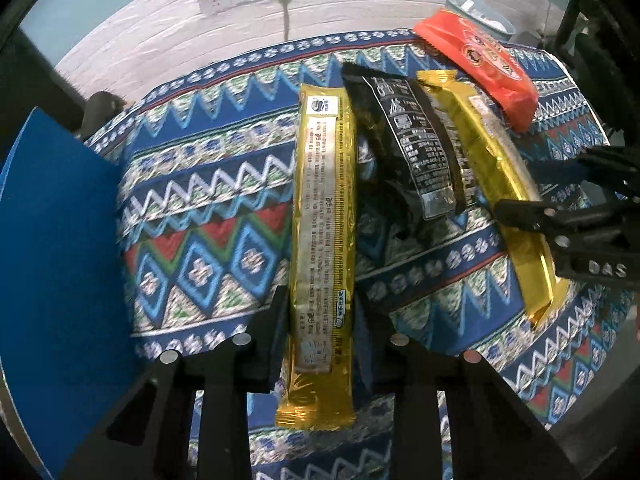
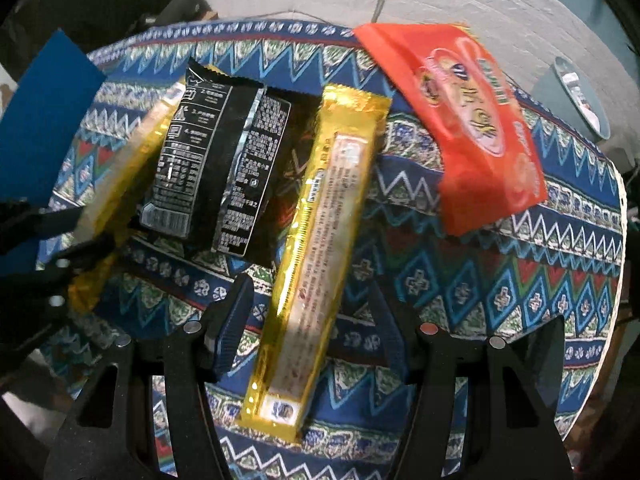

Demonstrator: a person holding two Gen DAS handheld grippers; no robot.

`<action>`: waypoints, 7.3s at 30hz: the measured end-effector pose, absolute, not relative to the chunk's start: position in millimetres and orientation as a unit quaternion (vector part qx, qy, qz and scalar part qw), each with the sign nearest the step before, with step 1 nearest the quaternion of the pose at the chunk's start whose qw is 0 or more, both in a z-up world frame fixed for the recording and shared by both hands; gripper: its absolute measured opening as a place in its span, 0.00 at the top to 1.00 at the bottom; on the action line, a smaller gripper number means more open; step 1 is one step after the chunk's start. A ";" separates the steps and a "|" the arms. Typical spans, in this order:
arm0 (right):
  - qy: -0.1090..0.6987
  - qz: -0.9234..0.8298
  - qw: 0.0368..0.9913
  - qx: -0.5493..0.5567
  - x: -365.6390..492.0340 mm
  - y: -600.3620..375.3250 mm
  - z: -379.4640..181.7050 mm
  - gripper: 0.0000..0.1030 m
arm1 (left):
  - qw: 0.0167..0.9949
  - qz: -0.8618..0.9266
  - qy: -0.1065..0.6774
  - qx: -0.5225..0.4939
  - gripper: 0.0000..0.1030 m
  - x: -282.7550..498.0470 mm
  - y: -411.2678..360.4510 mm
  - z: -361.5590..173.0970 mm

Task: Organize snacks
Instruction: 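Grasp a long yellow bar with the left tool while the right tool grasps another yellow bar, then carry both yellow bars over the cardboard box and release them inside, then move both tools back over the black bar and red bag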

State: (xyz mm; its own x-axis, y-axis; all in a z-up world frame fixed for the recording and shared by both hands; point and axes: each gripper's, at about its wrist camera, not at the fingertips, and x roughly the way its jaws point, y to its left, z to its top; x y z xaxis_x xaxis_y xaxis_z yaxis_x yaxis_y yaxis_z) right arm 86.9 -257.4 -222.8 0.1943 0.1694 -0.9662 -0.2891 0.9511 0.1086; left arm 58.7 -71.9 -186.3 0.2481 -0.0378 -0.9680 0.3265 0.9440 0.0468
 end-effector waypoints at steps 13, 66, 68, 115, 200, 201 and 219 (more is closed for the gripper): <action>0.626 0.120 0.768 -0.060 86.6 -263.7 -236.8 0.68 | 0.782 -0.101 0.610 0.084 0.61 74.1 -43.7 -194.9; 0.537 0.124 0.834 -0.040 35.5 -261.7 -128.6 0.74 | 0.838 -0.119 0.526 0.088 0.72 16.6 -36.3 -85.9; 0.532 0.130 0.836 -0.038 32.6 -258.4 -121.8 0.74 | 0.839 -0.121 0.523 0.086 0.72 13.8 -33.3 -80.2; 0.470 0.305 0.825 -0.079 60.4 -35.5 -43.3 0.74 | 0.877 0.002 0.481 -0.010 0.72 2.0 147.9 -33.6; 0.481 0.191 0.854 -0.054 53.2 -219.0 -61.2 0.27 | 0.842 -0.086 0.531 0.043 0.19 44.9 -12.4 -50.8; 0.483 0.186 0.854 -0.053 52.4 -226.1 -63.1 0.27 | 0.841 -0.091 0.531 0.050 0.18 45.3 -19.7 -51.5; 0.530 0.156 0.829 -0.093 84.1 -296.6 -110.4 0.25 | 0.807 -0.124 0.576 0.044 0.15 94.7 -99.0 -94.2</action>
State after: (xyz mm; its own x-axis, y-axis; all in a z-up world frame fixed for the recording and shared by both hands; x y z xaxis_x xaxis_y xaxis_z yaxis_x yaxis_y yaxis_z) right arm 84.1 -296.6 -110.4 0.3907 0.1599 -0.9065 -0.3565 0.9342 0.0111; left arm 94.7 -99.0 -94.2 0.3055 -0.1491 -0.9404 0.2505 0.9654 -0.0717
